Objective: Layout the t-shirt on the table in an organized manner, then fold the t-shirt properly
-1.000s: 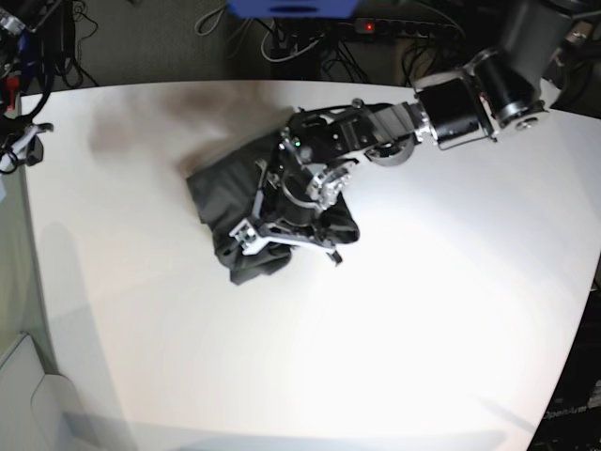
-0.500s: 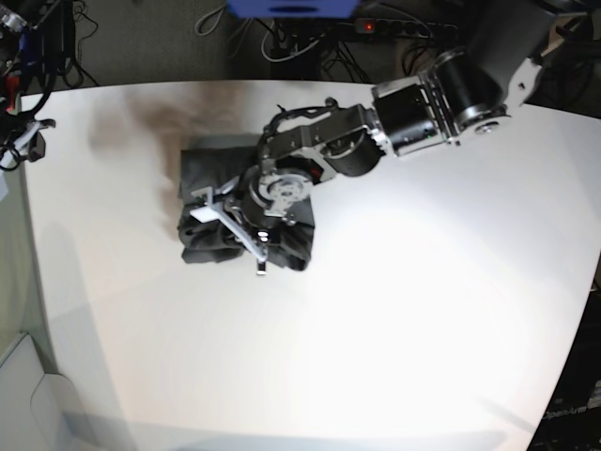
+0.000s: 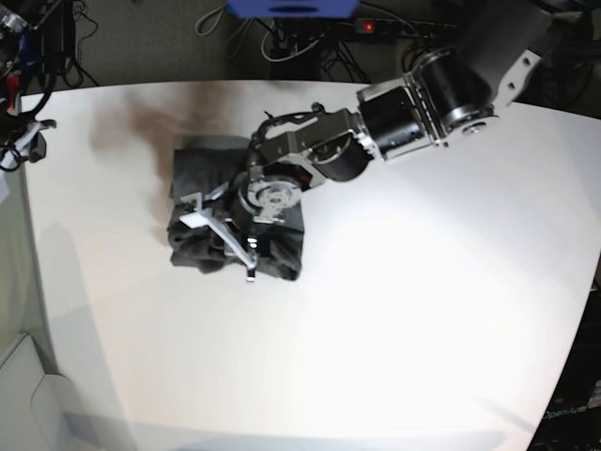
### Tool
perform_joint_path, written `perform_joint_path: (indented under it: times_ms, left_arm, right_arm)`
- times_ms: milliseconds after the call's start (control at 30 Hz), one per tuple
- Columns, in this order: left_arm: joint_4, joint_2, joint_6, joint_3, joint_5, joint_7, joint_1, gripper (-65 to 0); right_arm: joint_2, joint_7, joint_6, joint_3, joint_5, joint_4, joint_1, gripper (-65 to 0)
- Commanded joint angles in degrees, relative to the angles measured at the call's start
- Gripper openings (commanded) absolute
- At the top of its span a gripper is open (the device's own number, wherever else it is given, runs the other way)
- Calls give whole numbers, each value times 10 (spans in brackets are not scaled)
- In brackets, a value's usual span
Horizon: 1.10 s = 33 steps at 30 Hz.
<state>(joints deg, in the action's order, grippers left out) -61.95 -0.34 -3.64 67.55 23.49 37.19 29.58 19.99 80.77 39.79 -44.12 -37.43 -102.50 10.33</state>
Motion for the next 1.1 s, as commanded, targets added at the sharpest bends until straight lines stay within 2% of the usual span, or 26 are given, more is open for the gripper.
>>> perform_joint_path:
  times_ms: [0, 67, 100, 167, 267, 333, 467, 567, 700, 833, 1067]
  left_arm:
    - [-16, 3, 6, -4, 7, -4, 18, -346]
    - [-36, -4, 6, -4, 8, -3, 18, -208]
    - [-46, -9, 10, -5, 13, -3, 18, -160]
    - [-64, -11, 11, -6, 34, 9, 18, -128]
    - [-87, -11, 12, -10, 84, 28, 17, -128]
    - [-112, -12, 12, -36, 121, 37, 11, -128]
    - [-177, -10, 11, -128, 195, 29, -31, -128]
    - [-219, -8, 11, -197, 223, -2, -59, -128]
    - [-262, -8, 8, -268, 229, -31, -100, -128]
    - [-301, -16, 6, -339, 229, -29, -139, -128]
    - [-372, -64, 4, -576, 224, -29, -251, -148]
  right_arm:
    - [12, -8, 2, -2, -5, -9, -5, -506]
    - [12, -8, 2, -2, -5, -9, -5, -506]
    - [12, -8, 2, -1, -5, -9, -6, -506]
    - [12, -8, 2, -1, -5, -9, -6, -506]
    - [12, -8, 2, -1, -5, -9, -7, -506]
    - [11, -8, 2, -1, -5, -9, -8, -506]
    - [10, -8, 2, 3, -6, -9, -11, -506]
    - [10, -8, 2, 28, -6, -9, -24, -506]
    - [0, -8, 2, 59, -6, -9, -25, -506]
    - [-13, -8, 2, 93, -9, -10, -40, -506]
    - [-59, -8, 2, 181, -9, -90, -83, -506]
